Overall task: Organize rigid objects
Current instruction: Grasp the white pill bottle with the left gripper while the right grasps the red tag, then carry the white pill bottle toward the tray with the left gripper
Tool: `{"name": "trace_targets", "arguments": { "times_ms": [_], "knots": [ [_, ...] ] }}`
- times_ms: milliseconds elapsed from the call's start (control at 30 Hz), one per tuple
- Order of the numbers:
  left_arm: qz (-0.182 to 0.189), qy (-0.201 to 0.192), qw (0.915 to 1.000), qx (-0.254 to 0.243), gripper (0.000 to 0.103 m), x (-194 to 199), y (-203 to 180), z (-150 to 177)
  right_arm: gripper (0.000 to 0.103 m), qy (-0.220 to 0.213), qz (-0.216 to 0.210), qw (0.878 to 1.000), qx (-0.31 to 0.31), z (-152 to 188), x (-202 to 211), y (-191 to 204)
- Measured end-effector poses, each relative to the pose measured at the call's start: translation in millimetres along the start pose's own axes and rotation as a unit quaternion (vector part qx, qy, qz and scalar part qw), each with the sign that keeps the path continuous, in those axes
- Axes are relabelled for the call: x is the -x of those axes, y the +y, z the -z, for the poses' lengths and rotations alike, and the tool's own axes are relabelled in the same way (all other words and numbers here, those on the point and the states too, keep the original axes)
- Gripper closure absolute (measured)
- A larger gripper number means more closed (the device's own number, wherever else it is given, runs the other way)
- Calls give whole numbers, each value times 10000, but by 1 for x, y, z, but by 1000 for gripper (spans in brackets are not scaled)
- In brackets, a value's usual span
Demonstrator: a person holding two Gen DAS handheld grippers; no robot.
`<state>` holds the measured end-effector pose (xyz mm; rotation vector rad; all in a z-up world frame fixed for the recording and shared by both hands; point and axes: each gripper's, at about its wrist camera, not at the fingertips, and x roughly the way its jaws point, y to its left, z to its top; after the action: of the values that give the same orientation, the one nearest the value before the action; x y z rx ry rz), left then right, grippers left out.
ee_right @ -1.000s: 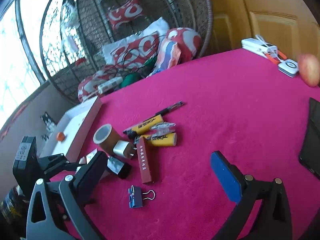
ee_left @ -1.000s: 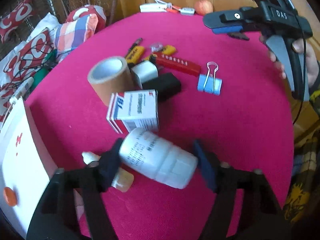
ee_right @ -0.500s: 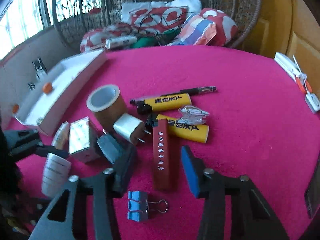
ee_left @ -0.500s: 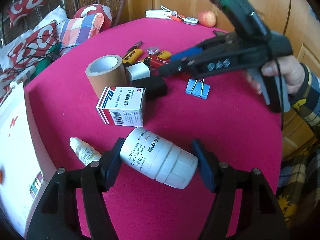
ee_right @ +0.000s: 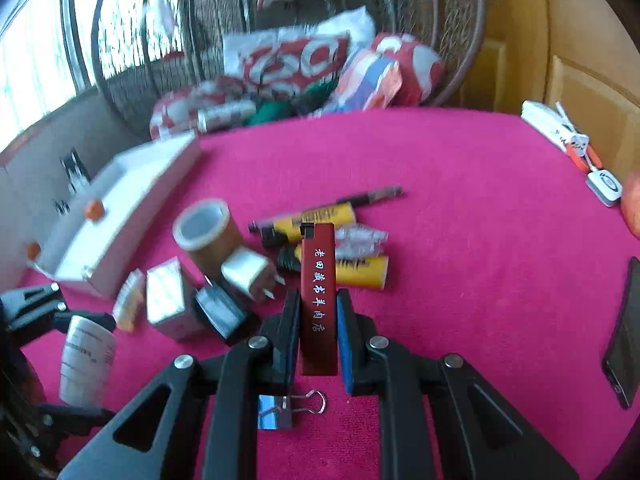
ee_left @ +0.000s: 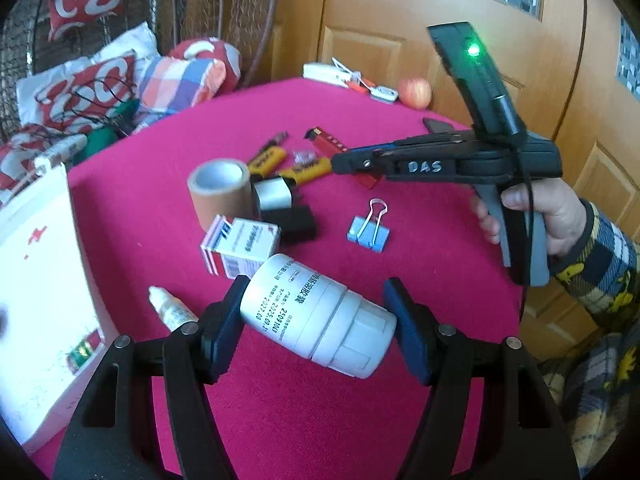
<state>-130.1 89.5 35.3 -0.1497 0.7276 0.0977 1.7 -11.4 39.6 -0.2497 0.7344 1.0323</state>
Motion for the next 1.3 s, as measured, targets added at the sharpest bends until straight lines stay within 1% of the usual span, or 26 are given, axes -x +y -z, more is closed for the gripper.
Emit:
{"name": "trace_targets", "arguments": {
  "times_ms": [233, 333, 467, 500, 600, 700, 900, 1200, 1300],
  "knots": [
    [-328, -437, 9983, 203, 35, 25, -3, -12, 88, -499, -192, 9985, -84, -12, 27, 13],
    [-521, -665, 9956, 411, 35, 37, 2, -19, 88, -636, -269, 9976, -66, -17, 33, 21],
    [-702, -835, 9913, 734, 35, 47, 14, -21, 88, -750, -401, 9964, 55, -21, 40, 31],
    [-764, -839, 9902, 816, 35, 48, 17, -20, 88, -763, -442, 9961, 92, -21, 41, 34],
    [-783, -860, 9877, 1048, 35, 51, 25, -17, 88, -798, -547, 9951, 181, -21, 43, 43],
    [-875, -898, 9861, 1094, 35, 53, 28, -15, 88, -791, -649, 9945, 242, -22, 44, 51],
    [-945, -1037, 9818, 1281, 35, 61, 35, -13, 88, -852, -852, 9917, 443, -27, 47, 72],
    [-1115, -1277, 9730, 1564, 35, 81, 50, -6, 88, -897, -967, 9892, 641, -32, 50, 92],
    [-1179, -1357, 9710, 1574, 35, 88, 50, -4, 88, -905, -1002, 9883, 711, -34, 51, 99]
  ]
}}
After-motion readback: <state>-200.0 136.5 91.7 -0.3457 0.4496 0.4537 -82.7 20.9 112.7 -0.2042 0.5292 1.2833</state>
